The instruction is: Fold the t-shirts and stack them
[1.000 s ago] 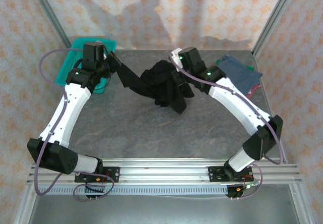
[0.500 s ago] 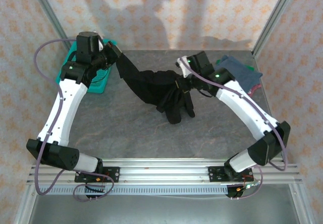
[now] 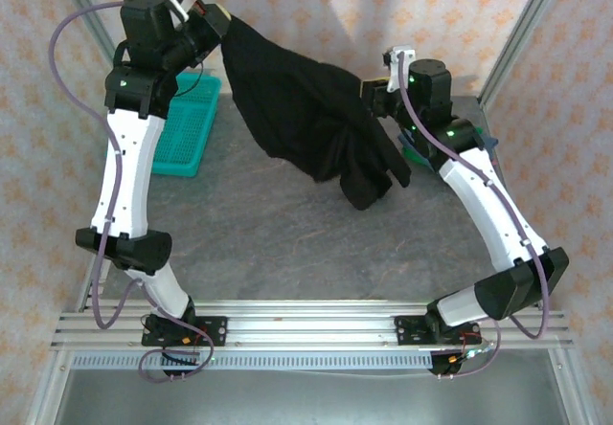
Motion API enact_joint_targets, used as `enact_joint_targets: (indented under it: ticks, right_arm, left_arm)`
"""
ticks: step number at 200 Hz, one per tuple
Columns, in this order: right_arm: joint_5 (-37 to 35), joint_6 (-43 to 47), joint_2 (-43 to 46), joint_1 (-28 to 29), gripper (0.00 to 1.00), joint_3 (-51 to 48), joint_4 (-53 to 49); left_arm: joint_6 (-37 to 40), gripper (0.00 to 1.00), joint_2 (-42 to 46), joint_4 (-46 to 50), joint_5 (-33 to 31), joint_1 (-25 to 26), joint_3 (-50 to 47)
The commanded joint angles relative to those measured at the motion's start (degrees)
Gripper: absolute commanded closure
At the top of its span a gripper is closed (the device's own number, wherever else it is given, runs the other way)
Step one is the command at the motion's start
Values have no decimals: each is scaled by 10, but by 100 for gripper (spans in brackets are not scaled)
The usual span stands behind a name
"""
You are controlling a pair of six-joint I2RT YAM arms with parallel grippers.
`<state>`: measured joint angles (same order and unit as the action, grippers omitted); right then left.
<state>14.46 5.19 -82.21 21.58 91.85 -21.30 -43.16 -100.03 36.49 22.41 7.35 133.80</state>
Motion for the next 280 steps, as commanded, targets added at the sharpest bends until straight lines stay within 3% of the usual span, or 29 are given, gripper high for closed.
enact_joint_targets:
  ticks: [1, 15, 37, 66, 99, 157, 188, 238, 280]
  right_arm:
    - [28, 3, 48, 0, 42, -44, 40]
    - [32, -27, 97, 0, 29, -124, 58]
    - [64, -47, 119, -2, 23, -181, 17]
    - [80, -62, 27, -2, 18, -154, -128]
    - [73, -123, -81, -3, 15, -152, -147]
    - [121, -308, -239, -79, 30, -117, -94]
    - [140, -340, -271, -93, 30, -109, -20]
    - [163, -367, -334, -96, 33, -66, 18]
    - [166, -372, -381, -97, 48, -27, 16]
  left_arm:
    - [21, 100, 35, 1, 25, -5, -37]
    - [30, 100, 81, -13, 21, -6, -135]
    - [10, 100, 134, -57, 58, -5, -277]
    - [-3, 100, 177, -76, 61, -6, -396]
    - [15, 100, 197, -56, 50, -5, -433]
    - [33, 100, 223, -37, 25, -9, -472]
    - [42, 100, 233, -25, 20, -11, -482]
    - [47, 100, 247, -14, 12, -13, -496]
    - [48, 100, 249, -13, 10, -16, -501]
